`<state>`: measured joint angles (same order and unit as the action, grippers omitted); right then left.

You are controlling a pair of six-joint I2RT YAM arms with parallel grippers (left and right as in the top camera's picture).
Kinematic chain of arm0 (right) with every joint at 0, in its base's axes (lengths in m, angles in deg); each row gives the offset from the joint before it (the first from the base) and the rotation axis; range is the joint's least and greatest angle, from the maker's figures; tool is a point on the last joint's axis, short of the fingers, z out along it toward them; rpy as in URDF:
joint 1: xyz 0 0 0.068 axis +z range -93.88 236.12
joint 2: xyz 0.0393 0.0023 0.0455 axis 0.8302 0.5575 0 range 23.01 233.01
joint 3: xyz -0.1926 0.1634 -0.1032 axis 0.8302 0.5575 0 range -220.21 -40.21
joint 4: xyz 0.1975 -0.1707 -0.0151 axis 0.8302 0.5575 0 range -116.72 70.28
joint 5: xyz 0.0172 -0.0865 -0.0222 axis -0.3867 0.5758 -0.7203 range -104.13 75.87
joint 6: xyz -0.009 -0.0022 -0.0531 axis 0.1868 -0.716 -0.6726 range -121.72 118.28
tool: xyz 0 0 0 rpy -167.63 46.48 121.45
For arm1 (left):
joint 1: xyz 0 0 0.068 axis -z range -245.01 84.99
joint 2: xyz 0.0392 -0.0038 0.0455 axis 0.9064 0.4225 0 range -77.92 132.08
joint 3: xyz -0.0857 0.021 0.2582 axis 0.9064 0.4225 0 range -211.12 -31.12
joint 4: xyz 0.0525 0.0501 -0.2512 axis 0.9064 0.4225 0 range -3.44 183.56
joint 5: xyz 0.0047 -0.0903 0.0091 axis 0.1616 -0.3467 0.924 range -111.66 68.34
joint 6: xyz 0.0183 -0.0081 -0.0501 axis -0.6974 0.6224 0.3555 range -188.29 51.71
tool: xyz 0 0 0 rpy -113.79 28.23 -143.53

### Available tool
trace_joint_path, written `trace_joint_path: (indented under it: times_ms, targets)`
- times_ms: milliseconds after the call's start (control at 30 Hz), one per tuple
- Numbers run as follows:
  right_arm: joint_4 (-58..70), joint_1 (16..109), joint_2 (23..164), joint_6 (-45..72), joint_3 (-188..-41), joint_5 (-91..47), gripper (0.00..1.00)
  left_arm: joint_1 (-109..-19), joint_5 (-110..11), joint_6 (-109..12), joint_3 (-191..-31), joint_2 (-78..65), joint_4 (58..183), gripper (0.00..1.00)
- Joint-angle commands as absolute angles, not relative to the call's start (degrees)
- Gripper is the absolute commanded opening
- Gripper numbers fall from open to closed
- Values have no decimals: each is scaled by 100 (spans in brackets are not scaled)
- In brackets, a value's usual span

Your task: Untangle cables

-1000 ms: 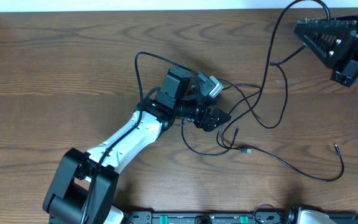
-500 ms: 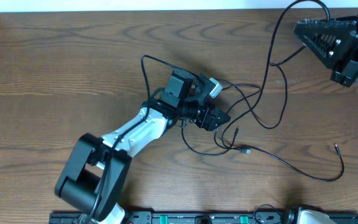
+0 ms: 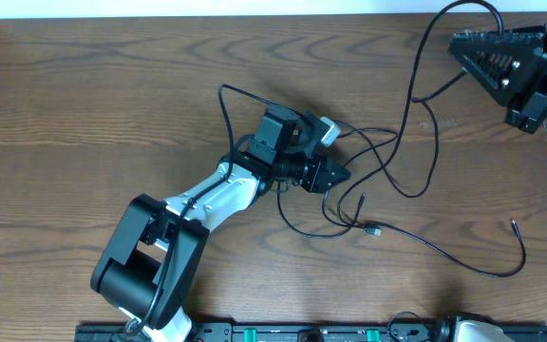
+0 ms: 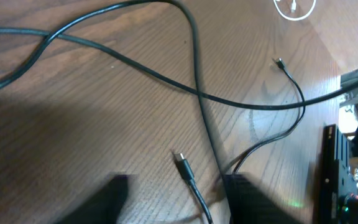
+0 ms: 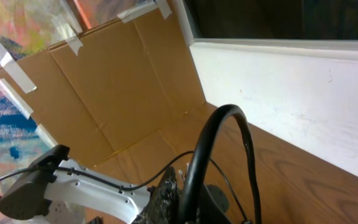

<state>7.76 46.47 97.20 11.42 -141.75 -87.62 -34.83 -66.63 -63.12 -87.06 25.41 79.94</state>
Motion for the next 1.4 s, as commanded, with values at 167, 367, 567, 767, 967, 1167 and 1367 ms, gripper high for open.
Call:
trace_joint_path:
  times_ms: [167, 367, 567, 767, 967, 1167, 1367]
  targets:
    - [888, 4603, 9642, 1024, -14221, -8550, 1, -3503, -6204, -6295, -8673, 2591, 8021, 8]
    - [1421, 4599, 9640, 491, -14221, -7466, 1, -4242, -5502, -5407, -8673, 2569, 8233, 7]
    - [2033, 4516, 9642, 222, -14221, -4325, 1, -5750, -5500, -5320, -8673, 2492, 9476, 8]
    - [2297, 4468, 9769, 764, -14221, -1342, 1, -7044, -5564, -5921, -8673, 2492, 10370, 7]
    - [2610, 4420, 10024, 1492, -14221, 293, 1, -7669, -5568, -6338, -8673, 2492, 10847, 8]
    - [2842, 4389, 10398, 2078, -14219, 367, 1, -7754, -5570, -6382, -8673, 2492, 10991, 8]
    - [2896, 4389, 10938, 2049, -14219, -389, 1, -7743, -5832, -6439, -8673, 2492, 11094, 7]
